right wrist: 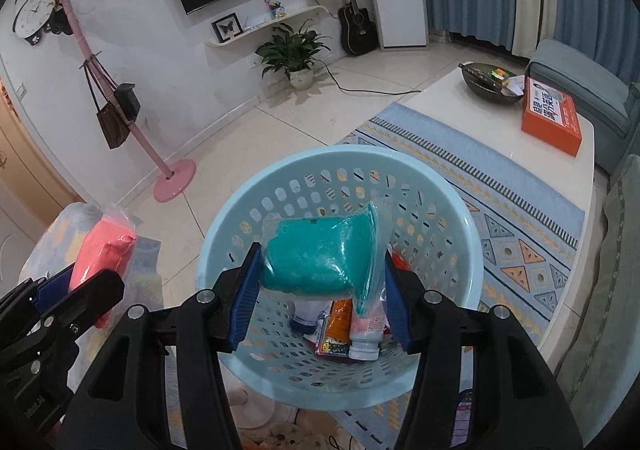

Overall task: Collect trash
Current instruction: 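Carry both packets over the basket and open both tools, then move both tools back over the table toward the bag and milk box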

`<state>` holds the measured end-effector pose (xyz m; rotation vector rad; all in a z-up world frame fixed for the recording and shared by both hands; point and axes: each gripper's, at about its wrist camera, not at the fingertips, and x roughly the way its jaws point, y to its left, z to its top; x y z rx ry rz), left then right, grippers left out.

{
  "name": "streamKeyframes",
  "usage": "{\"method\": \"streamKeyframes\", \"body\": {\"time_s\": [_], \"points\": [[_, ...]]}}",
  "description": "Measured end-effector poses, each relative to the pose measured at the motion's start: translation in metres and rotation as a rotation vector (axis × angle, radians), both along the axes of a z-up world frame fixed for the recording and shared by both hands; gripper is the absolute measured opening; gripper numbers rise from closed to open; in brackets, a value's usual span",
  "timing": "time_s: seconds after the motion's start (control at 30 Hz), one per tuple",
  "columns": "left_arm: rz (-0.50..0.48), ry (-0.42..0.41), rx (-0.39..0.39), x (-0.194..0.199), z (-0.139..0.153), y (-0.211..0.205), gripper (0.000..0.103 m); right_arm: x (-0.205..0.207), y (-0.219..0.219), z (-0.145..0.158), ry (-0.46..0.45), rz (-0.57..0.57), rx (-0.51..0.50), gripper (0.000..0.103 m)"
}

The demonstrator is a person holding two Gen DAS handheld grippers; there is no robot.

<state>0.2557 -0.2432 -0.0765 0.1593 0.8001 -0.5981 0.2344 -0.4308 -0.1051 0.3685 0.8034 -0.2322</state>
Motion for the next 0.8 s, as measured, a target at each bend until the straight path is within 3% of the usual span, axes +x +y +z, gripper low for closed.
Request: {"method": "streamKeyframes", "body": {"time_s": [0.07, 0.13, 0.3, 0.57, 0.8], "points": [[0.006, -0.004, 0.001, 0.002, 0.000, -0.001, 0.041, -0.001, -0.001, 0.000, 0.003, -0.004, 0.003, 0.053], [0.013, -0.003, -0.006, 0.003, -0.001, 0.002, 0.052, -0.002, -0.001, 0.001, 0.007, -0.007, 0.000, 0.057], [0.018, -0.001, -0.019, 0.004, 0.001, 0.008, 0.058, -0.007, -0.001, 0.006, 0.001, -0.008, -0.003, 0.058], [0.054, -0.004, -0.065, -0.005, 0.015, 0.036, 0.059, -0.020, 0.018, 0.028, -0.037, 0.031, -0.015, 0.058], [0.113, -0.049, -0.111, -0.026, 0.038, 0.086, 0.059, -0.034, 0.059, 0.060, -0.103, 0.107, -0.039, 0.058]]}}
